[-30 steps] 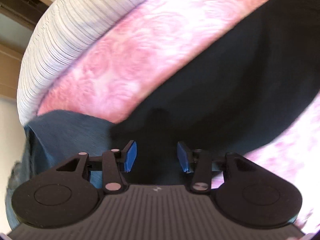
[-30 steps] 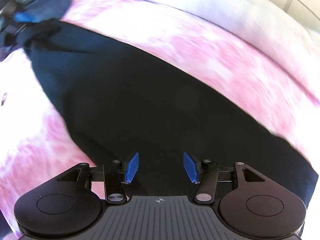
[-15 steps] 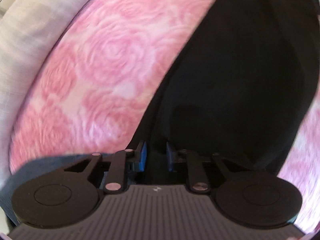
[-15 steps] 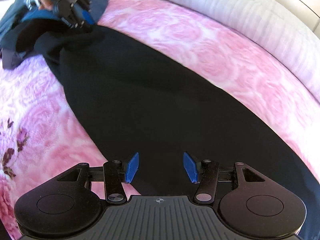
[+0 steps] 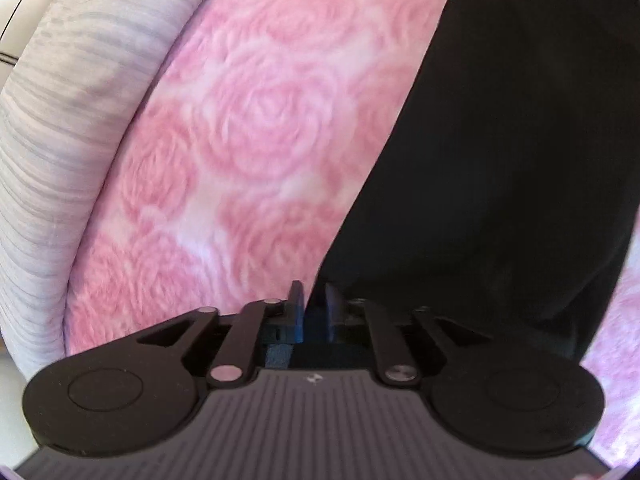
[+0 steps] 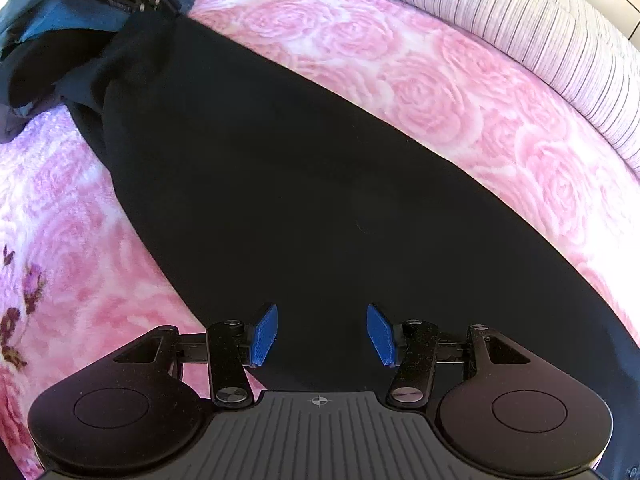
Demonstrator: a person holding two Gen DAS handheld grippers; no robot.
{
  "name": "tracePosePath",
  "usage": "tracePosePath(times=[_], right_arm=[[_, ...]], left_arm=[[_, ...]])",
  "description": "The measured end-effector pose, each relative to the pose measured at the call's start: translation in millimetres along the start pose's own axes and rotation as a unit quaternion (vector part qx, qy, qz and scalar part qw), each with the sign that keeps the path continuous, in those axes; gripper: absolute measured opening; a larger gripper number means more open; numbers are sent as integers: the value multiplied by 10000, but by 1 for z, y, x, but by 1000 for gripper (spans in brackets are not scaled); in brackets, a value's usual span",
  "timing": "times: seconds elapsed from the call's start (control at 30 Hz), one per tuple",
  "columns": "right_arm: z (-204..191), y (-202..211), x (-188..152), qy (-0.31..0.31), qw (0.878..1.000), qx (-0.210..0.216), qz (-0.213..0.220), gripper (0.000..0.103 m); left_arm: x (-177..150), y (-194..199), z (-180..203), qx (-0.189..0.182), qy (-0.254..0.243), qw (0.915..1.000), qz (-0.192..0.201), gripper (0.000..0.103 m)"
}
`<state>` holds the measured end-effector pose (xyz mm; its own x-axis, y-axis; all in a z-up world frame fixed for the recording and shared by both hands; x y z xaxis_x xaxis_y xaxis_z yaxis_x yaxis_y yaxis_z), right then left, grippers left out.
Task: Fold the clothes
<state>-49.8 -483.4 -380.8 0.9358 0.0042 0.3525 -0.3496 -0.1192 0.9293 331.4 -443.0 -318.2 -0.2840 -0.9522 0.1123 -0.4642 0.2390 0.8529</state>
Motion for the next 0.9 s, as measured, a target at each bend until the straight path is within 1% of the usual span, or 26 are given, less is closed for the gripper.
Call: tracePosePath(times=[0.07, 0.1, 0.2, 0.27, 0.33, 0.37, 0.4, 0.47, 0.53, 0.57, 0.67, 0.7, 0.73, 0.77, 0.8, 0.87, 0.9], right_arm=[[-2, 4, 3, 4, 10000, 15, 66, 53], [-4, 6, 5, 13, 10000, 31, 89, 54], [-12, 9, 7, 51, 9998, 103, 141, 53], [-19, 9, 8, 42, 9997, 175, 160, 53], [-29, 7, 8, 54, 9995, 246, 176, 53], [-34, 6, 9, 67, 9994, 281, 184, 54], [-39, 5, 9, 81, 9993, 317, 191, 54], [-47, 2, 8, 120, 9991, 364, 181, 53], [-54, -1, 6, 163, 9990, 387, 153, 53], [-54, -2, 4, 165, 9991, 362, 134, 54], [-54, -3, -2, 171, 9994, 289, 77, 53], [-55, -3, -4, 173, 9995, 264, 57, 53], [-54, -3, -7, 171, 9996, 235, 36, 54], [-52, -3, -10, 154, 9997, 185, 9, 54], [-50, -3, -13, 136, 9998, 136, -19, 53], [-45, 0, -20, 123, 9999, 35, -61, 53], [-41, 3, -24, 99, 9999, -20, -69, 53]], left_arm=[[-5, 0, -3, 161, 143, 9998, -54, 31], [-9, 3, -4, 241, 233, 9994, -51, 31], [-24, 47, -10, 461, 708, 9959, 326, 31], [-34, 81, 1, 510, 820, 9926, 735, 30], [-45, 108, 35, 318, 419, 9932, 1040, 30], [-51, 119, 55, 235, 164, 9927, 1170, 32], [-57, 123, 80, 215, -286, 9921, 1199, 32], [-65, 118, 125, 285, -1050, 9880, 1099, 32], [-68, 101, 160, 432, -1574, 9830, 840, 32], [-70, 93, 172, 521, -1776, 9799, 741, 30], [-73, 66, 197, 1082, -2308, 9657, 485, 28], [-77, 58, 201, 1266, -2494, 9594, 376, 17], [-81, 51, 203, 1427, -2640, 9535, 277, 7], [-85, 51, 199, 1506, -2636, 9526, 221, 1], [-90, 53, 194, 1584, -2596, 9525, 171, 1], [-101, 65, 174, 1724, -2261, 9586, 132, 1], [-107, 71, 167, 1783, -2194, 9591, 144, 1]])
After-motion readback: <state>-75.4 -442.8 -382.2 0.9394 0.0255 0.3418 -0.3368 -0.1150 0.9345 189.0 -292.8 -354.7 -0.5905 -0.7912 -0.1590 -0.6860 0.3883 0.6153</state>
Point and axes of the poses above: each gripper's, at about its wrist camera, not at the fingertips, and y roughly against the way its jaws point, z to its right, x to its top, the point moved 1 cm from there along -y, roughly the way its jaws point, and after that the axes turned 7 degrees about x, right-handed, at the moved point
